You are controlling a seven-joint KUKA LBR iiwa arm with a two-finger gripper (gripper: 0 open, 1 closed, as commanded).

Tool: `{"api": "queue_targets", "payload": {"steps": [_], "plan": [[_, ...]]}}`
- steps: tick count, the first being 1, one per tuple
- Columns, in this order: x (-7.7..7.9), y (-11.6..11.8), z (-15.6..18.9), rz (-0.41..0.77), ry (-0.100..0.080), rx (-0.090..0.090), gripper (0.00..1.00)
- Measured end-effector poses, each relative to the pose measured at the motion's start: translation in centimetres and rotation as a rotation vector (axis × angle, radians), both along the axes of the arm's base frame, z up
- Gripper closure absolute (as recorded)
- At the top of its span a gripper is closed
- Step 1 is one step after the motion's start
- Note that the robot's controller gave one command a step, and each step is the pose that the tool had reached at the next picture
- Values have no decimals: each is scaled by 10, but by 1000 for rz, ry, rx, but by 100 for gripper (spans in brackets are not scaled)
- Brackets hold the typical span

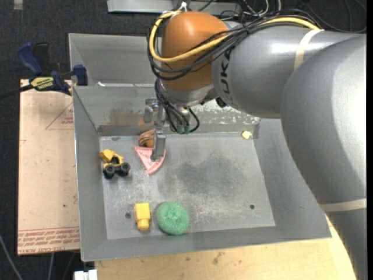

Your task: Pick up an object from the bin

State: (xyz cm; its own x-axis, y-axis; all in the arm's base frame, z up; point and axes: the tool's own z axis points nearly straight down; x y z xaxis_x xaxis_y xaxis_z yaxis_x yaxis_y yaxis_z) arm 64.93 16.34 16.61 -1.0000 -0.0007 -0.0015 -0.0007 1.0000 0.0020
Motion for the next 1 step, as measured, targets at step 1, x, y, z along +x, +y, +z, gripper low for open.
{"api": "queue_targets", "payload": {"steps": [1], "plan": [[-33,47,-63,-114,-2,1,0]]}}
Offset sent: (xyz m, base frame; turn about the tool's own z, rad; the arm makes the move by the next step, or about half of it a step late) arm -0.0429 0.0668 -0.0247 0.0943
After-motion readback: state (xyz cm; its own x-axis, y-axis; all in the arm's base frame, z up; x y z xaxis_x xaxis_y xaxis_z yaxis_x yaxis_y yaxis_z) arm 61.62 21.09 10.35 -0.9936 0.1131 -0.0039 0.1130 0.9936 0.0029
